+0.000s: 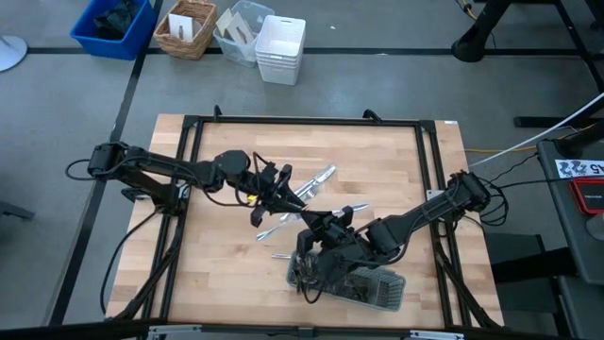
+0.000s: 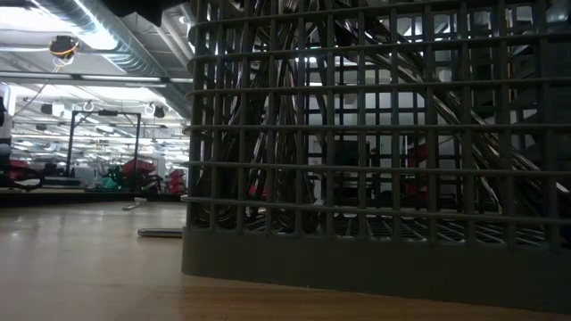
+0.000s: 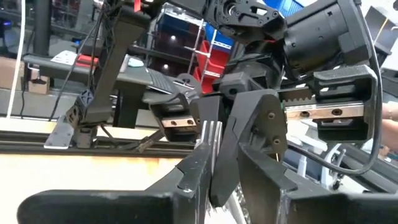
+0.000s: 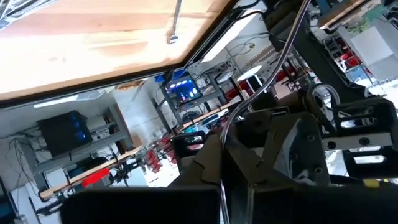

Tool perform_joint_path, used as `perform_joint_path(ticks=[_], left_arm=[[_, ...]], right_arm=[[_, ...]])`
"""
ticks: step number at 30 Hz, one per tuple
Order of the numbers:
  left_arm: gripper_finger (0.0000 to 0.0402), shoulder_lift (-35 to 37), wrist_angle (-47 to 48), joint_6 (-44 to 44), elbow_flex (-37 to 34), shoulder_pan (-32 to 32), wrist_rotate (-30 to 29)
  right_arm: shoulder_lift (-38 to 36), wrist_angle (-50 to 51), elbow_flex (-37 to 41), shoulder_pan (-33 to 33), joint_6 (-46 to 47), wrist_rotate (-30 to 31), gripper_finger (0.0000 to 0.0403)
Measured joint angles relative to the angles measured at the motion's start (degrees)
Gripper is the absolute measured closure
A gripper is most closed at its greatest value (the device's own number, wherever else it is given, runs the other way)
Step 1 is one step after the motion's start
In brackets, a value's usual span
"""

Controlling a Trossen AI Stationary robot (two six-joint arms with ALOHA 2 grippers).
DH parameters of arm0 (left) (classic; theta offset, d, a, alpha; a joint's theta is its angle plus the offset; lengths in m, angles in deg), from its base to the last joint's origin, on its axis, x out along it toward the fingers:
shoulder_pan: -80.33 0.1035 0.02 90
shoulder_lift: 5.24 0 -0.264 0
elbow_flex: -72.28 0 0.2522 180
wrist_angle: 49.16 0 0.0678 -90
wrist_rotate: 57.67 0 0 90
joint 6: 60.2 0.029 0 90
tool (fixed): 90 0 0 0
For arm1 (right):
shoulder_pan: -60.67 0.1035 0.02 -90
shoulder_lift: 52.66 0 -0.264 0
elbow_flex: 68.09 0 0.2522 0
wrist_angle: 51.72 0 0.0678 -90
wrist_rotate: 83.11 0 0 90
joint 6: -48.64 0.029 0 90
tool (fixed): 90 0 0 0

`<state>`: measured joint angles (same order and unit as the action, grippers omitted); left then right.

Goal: Sort silverware
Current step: Put the fork into the gray silverware rack

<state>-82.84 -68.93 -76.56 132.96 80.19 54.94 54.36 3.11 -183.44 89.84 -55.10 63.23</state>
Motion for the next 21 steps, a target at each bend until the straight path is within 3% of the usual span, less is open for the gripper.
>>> perform_joint_path(ticks=[21], left_arm=[[0.0325,0.02,-0.27,-0.15,0.0,0.13,-0.65]], right_arm=[[0.0,-0.91,0.0,1.38,0.43,-0.05,0.0398]])
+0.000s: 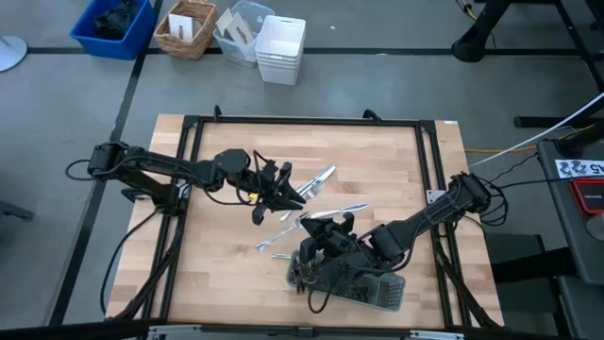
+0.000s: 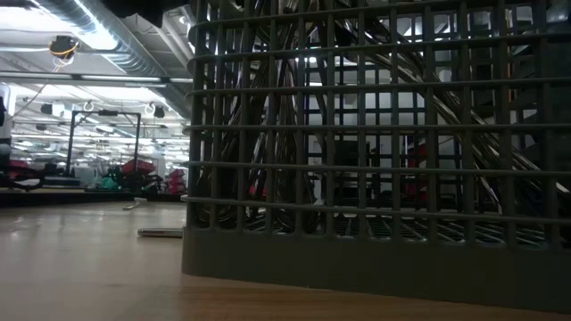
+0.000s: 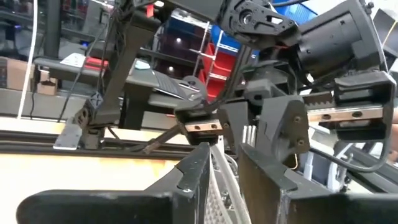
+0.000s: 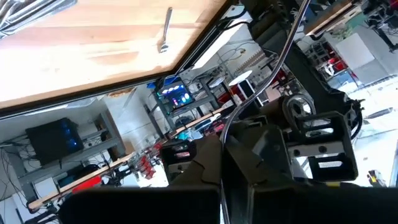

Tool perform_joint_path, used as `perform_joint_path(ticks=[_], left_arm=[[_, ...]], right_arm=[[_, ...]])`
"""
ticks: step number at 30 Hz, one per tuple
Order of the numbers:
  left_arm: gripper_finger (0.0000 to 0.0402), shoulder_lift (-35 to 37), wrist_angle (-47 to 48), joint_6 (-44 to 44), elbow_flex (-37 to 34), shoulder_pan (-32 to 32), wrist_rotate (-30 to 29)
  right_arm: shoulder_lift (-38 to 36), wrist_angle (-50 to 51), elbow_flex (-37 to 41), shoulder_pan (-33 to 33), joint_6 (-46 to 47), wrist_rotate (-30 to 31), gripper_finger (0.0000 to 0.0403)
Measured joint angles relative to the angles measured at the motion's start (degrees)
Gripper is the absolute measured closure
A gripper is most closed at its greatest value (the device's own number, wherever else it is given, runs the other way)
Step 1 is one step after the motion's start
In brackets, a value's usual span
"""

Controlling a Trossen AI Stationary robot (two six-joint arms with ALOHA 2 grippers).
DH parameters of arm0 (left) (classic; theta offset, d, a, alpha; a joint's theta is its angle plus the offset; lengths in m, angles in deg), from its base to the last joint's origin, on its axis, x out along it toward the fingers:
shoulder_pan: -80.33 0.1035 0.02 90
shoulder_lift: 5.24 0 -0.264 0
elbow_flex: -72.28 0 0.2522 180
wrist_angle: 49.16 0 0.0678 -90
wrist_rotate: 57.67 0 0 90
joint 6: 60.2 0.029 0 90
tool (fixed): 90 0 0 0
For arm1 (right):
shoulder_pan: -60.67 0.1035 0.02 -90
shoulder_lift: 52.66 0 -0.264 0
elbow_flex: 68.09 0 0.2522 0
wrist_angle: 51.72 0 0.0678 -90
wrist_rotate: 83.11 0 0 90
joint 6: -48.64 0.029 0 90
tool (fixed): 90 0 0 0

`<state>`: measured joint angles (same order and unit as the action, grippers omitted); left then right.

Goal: Sort silverware
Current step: Put the fork into the gray silverware rack

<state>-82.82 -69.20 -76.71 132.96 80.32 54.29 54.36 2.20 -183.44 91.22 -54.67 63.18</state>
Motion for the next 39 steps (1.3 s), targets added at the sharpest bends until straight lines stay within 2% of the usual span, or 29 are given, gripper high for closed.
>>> perform_joint_path(ticks=[15,27,39], left_arm=[[0.0325,0.0,-0.13,0.0,0.0,-1.16,0.41],[0.0325,0.0,-0.24,0.22,0.0,-1.51,0.59],[0.0325,0.0,-0.11,2.3,0.0,-2.53,0.2]], right_arm=[[0.0,-0.24,0.0,-0.2,-0.02,-1.0,0.0398],[0.0,-6.14,0.0,-1.0,-2.27,-3.64,0.0398],[0.0,-6.37,0.0,-3.33,-2.48,-6.41,0.0398]])
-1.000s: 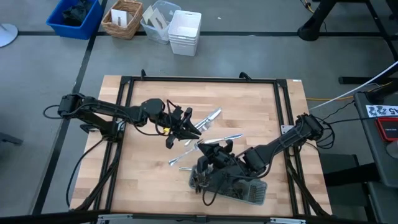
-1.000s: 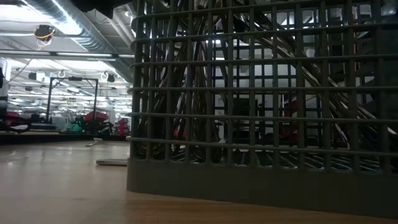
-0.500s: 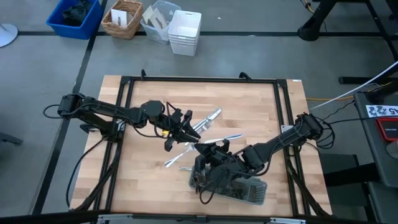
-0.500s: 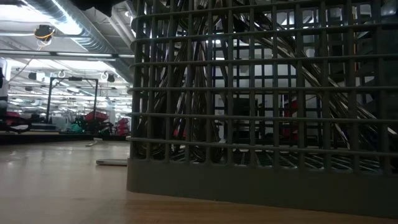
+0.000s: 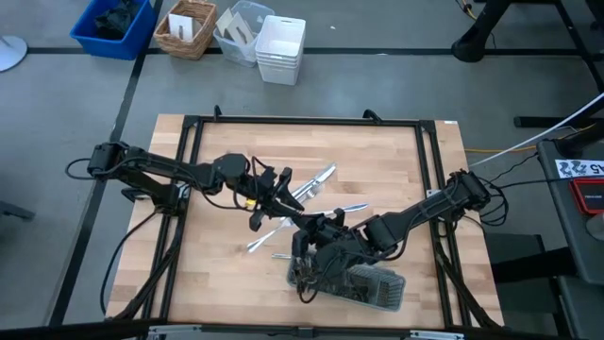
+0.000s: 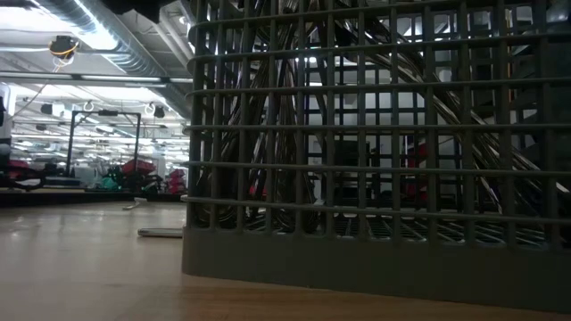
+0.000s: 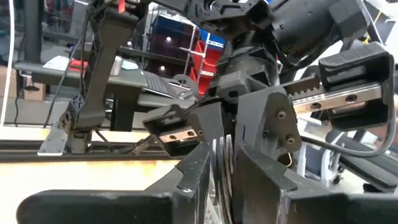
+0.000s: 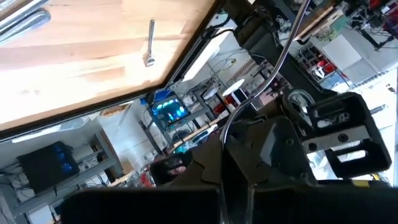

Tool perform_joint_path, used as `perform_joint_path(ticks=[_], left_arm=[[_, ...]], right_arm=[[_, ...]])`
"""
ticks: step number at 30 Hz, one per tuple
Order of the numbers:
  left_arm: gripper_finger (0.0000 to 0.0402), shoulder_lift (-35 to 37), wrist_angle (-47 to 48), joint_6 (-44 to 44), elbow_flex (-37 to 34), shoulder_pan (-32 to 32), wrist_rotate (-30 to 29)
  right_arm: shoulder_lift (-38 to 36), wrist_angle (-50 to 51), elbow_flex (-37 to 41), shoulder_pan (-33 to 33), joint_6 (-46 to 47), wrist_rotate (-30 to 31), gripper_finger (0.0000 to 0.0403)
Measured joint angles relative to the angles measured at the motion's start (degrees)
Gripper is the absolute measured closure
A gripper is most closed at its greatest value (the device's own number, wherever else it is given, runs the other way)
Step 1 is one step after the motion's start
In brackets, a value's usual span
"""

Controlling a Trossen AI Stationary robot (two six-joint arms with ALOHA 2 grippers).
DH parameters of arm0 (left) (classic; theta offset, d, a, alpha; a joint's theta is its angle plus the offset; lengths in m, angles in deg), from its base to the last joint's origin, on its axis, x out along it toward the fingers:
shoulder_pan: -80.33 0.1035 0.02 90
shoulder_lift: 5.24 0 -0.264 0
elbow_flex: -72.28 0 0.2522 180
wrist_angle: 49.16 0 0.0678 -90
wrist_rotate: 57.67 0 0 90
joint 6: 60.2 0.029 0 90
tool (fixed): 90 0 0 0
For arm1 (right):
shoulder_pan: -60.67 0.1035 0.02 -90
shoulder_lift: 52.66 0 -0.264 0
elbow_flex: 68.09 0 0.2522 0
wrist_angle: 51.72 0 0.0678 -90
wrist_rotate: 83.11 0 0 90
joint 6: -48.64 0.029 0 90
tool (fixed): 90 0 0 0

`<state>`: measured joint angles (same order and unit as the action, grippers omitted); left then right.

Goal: Sort silverware
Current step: Put the fork into the gray silverware rack

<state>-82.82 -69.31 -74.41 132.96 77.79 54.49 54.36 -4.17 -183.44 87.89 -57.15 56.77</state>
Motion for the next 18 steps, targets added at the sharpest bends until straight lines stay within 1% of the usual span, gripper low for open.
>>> perform_joint_path(ticks=[2,4,8,10,18], left_arm=[[0.0328,0.0,-0.07,1.61,0.0,-0.33,0.01],[0.0338,0.0,0.01,3.14,0.0,-0.51,-0.03],[0.0381,0.0,0.02,3.9,-0.02,-0.29,0.1],[0.0394,0.0,0.04,3.58,-0.01,-0.07,0.42],[0.0397,0.0,0.26,2.61,0.0,-0.07,0.42]], right_arm=[[0.0,-0.1,0.0,-0.07,-0.02,-0.16,0.0398],[0.0,-0.12,0.0,-0.13,-0.07,-0.5,0.0398],[0.0,-0.01,0.0,-0.15,-0.18,-0.43,0.0398],[0.0,0.13,0.0,-0.13,-0.34,-0.42,0.0397],[0.0,0.23,0.0,-0.17,0.5,-0.54,0.0397]])
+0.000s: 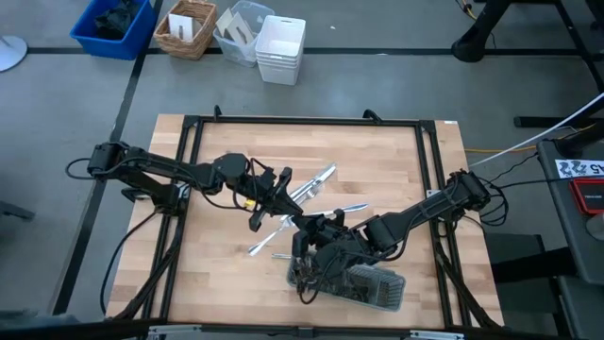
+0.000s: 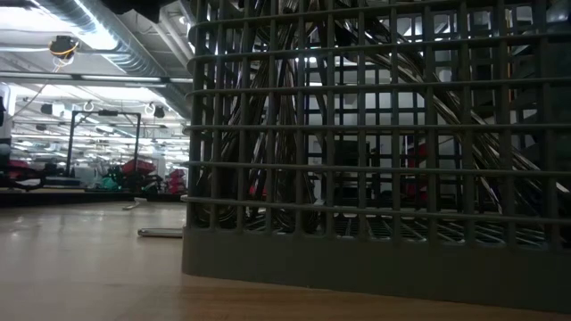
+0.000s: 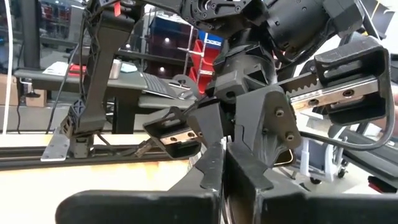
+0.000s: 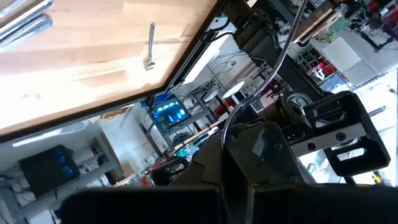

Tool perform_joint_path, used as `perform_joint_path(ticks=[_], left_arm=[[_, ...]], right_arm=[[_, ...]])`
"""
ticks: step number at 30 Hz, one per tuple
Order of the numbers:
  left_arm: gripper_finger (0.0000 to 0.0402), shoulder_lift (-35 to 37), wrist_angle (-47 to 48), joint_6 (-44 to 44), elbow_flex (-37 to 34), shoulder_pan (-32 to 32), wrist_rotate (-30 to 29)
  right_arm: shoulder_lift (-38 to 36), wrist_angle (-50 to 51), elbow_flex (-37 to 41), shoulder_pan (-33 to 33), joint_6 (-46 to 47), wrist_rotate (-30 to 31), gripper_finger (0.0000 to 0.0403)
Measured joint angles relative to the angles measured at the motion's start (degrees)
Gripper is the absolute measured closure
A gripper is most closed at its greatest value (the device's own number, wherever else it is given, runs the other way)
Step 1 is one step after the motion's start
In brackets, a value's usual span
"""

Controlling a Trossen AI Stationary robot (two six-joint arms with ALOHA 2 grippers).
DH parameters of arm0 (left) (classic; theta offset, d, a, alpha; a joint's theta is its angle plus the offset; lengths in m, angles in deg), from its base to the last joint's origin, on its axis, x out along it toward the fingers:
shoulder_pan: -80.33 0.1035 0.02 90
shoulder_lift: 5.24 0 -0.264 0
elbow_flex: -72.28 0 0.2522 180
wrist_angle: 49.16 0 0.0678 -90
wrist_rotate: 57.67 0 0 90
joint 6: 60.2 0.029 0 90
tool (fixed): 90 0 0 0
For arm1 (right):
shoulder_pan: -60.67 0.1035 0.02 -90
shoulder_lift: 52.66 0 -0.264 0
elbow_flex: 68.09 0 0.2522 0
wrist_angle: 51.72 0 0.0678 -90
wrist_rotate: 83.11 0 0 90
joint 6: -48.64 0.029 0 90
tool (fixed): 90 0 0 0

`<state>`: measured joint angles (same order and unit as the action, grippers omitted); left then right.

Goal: Sort silverware
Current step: Put the fork into the gray silverware rack

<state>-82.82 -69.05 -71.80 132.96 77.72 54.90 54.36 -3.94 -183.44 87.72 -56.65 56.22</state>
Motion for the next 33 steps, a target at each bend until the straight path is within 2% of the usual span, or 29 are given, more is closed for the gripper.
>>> perform_joint_path(ticks=[5,14,20,28,33], left_arm=[[0.0398,0.0,0.03,0.0,-0.02,-0.02,0.07],[0.0401,0.0,0.06,0.21,0.0,-0.02,-0.06],[0.0401,0.0,0.0,0.07,0.0,0.43,-0.13],[0.0401,1.22,0.14,0.18,0.0,4.01,-0.07],[0.0401,1.25,0.05,0.87,-0.02,6.12,-0.29]], right_arm=[[0.0,0.07,0.0,-0.02,4.73,-0.58,0.0375],[0.0,-0.23,0.0,-0.11,15.07,-1.34,0.0276],[0.0,-0.26,0.0,0.34,23.62,-1.18,0.0262],[0.0,0.12,-0.03,3.08,32.68,7.51,0.0269],[-0.39,0.69,-0.04,5.38,42.64,16.1,0.0269]])
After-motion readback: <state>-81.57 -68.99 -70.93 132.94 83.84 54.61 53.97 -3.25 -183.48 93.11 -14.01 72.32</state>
